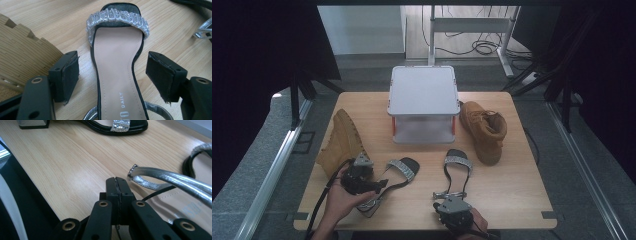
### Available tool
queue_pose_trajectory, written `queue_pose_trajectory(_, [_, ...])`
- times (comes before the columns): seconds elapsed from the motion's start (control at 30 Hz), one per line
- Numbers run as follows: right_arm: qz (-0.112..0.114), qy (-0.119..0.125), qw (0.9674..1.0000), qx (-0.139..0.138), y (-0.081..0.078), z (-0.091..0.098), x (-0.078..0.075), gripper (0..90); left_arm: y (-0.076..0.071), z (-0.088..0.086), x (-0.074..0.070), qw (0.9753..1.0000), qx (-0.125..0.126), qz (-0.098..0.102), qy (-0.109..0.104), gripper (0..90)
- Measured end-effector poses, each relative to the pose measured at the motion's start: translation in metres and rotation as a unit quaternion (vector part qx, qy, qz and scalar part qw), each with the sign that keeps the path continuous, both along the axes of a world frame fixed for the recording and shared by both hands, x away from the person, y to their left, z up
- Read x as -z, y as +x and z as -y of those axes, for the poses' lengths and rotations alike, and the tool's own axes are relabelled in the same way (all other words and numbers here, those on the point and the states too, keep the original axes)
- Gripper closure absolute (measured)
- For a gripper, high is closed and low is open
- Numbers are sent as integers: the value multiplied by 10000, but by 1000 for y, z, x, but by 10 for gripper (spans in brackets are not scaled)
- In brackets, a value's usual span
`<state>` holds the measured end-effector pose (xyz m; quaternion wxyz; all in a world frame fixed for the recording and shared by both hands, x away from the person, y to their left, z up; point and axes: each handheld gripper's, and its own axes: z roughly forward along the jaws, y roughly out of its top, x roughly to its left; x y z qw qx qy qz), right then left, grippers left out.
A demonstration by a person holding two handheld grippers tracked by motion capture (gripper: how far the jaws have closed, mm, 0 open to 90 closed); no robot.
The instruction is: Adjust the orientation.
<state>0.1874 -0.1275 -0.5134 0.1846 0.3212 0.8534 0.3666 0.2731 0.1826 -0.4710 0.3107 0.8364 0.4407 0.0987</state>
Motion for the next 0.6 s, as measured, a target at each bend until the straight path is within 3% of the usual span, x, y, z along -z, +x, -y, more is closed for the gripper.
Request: queue_pose_trajectory(0.6, [-130,63,9998,162,-6,23,-1,897,1,1,2,10000,23,-38,48,270])
